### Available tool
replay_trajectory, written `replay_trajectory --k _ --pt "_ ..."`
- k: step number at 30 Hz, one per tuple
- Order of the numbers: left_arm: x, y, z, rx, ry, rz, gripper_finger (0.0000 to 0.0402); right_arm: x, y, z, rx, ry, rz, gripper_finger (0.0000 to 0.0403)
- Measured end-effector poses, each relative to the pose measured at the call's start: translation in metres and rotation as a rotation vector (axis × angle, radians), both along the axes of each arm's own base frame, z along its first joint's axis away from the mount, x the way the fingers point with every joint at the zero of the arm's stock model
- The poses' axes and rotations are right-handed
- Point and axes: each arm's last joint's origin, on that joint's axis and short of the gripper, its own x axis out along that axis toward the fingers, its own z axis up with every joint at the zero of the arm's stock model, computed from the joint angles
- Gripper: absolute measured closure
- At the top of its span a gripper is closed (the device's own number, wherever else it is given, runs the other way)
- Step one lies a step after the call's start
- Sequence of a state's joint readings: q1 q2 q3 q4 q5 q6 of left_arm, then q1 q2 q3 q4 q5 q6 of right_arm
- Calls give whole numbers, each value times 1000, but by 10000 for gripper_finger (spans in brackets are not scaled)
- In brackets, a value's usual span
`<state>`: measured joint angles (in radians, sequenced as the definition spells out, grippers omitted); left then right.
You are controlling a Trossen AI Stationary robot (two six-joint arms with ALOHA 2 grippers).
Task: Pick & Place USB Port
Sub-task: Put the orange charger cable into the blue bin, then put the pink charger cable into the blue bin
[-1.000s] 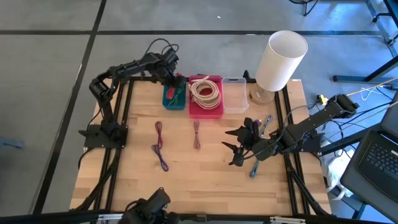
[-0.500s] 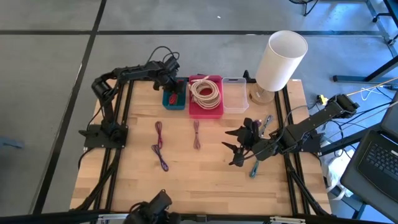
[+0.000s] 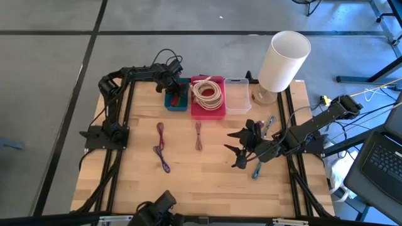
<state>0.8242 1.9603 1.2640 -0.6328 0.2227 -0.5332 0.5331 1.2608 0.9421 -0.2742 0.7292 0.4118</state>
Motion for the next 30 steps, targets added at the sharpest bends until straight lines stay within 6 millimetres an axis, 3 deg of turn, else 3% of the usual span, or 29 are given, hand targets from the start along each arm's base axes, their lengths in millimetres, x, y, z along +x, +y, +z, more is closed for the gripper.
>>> replay_trajectory --k 7,13,17,24,27,30 --pt "0 0 5 -9 -50 -13 291 0 0 0 0 0 0 189" --pt "-1 -1 15 24 -72 -26 249 0 0 0 1 -1 -1 189" --pt "-4 -4 38 69 -130 -57 235 0 0 0 3 -1 -1 189" --pt "-19 -22 98 189 -221 -113 229 0 0 0 3 -1 -1 190" --pt "-26 -42 119 233 -191 -174 229 0 0 0 4 0 2 190" --pt "-28 -73 130 277 -36 -223 229 0 1 0 25 11 35 190"
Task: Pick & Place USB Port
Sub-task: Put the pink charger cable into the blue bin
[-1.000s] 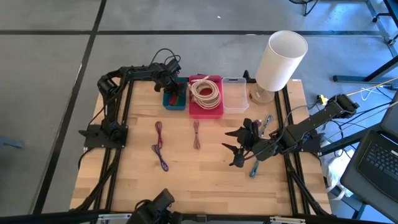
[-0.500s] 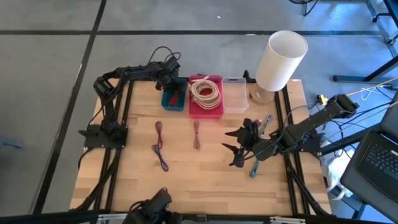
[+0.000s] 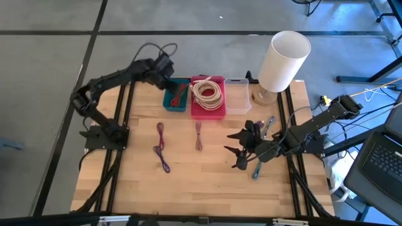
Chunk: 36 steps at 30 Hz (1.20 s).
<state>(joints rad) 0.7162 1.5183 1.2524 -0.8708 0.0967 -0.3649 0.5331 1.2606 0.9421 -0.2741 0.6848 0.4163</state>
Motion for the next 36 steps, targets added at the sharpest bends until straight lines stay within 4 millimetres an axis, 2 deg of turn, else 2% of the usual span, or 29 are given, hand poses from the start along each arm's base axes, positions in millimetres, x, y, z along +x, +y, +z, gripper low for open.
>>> replay_trajectory --k 4,8,11,17,23,29,36 --pt "3 -42 -9 41 74 6 229 0 1 0 33 6 21 190" --pt "14 -78 -39 2 13 2 229 0 1 0 -3 14 39 190" --pt "24 -97 -60 -31 -82 30 229 0 1 0 -19 18 47 190" --pt "53 -113 -82 -120 -278 102 229 0 2 -1 -12 29 81 190" --pt "86 -141 -103 -196 -384 61 237 0 3 -1 3 42 120 190" --pt "95 -160 -132 -259 -308 99 254 0 3 -2 0 50 127 190" --pt "108 -162 -152 -274 -351 113 258 0 3 -2 -13 56 148 190"
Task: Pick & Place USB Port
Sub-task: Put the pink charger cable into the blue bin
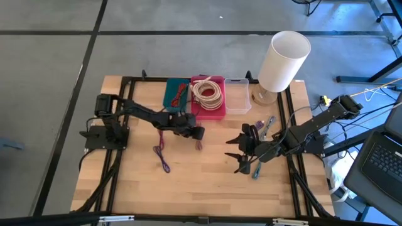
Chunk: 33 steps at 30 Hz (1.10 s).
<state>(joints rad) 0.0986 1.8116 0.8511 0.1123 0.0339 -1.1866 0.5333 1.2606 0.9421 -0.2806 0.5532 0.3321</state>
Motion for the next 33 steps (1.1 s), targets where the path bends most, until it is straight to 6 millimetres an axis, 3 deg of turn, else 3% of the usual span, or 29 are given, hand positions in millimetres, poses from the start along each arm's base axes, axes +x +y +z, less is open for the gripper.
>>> replay_trajectory --k 8,10,14,19,21,27,30,33 --pt "13 4 -10 56 -21 -45 267 0 0 0 1 -2 0 189" --pt "13 4 -11 81 -11 -64 291 0 0 0 1 -2 0 189" --pt "12 4 -12 139 -1 -111 377 0 0 0 3 -2 1 189" --pt "10 -7 -1 168 -34 -235 395 0 0 0 4 0 3 189" --pt "10 -16 13 174 -90 -292 395 0 0 0 4 1 3 189" --pt "-4 -28 82 276 -287 -371 397 0 0 0 4 1 3 189" --pt "-24 -18 116 351 -325 -339 397 0 0 0 4 1 3 189" --pt "-48 6 135 413 -265 -228 398 0 0 0 4 1 3 189"
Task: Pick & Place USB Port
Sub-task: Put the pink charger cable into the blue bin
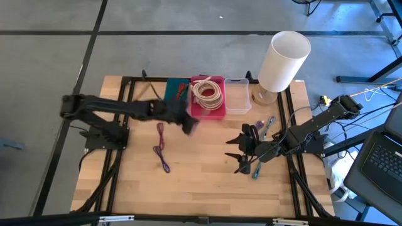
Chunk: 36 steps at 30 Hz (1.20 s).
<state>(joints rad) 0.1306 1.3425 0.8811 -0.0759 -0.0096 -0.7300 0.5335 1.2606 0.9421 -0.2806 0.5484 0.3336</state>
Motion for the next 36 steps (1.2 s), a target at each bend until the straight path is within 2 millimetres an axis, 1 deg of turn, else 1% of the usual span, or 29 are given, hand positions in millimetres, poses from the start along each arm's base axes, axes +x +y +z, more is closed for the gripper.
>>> replay_trajectory --k 3,6,9,11,13,15,17,20,24,26,28,30,36 --pt "-24 27 11 -5 39 120 398 0 0 0 0 0 0 189" --pt "-45 57 16 -24 85 242 398 0 0 0 -1 0 0 189" --pt "-58 81 34 -21 130 324 398 0 0 0 -1 0 0 189" --pt "-62 95 49 -16 170 361 398 0 0 0 -1 0 0 189" --pt "-63 110 60 -22 220 409 398 0 0 0 -2 -1 -2 189" --pt "-61 124 67 -23 270 443 398 0 0 0 -2 -3 -5 189" --pt "-56 138 68 -27 314 464 398 0 0 1 -2 -7 -7 189" --pt "-42 158 57 -49 375 464 398 0 0 1 -2 -8 -8 189" --pt "-29 179 29 -127 436 445 398 0 0 1 2 -8 -9 189" --pt "-26 186 14 -154 484 458 398 0 0 1 2 -9 -9 189" --pt "-25 191 4 -153 530 494 398 0 0 1 2 -9 -9 189" --pt "-27 194 -1 -154 563 534 398 0 0 1 1 -8 -9 189" --pt "-29 198 -8 -172 605 588 398 0 0 1 -2 -8 -7 189"
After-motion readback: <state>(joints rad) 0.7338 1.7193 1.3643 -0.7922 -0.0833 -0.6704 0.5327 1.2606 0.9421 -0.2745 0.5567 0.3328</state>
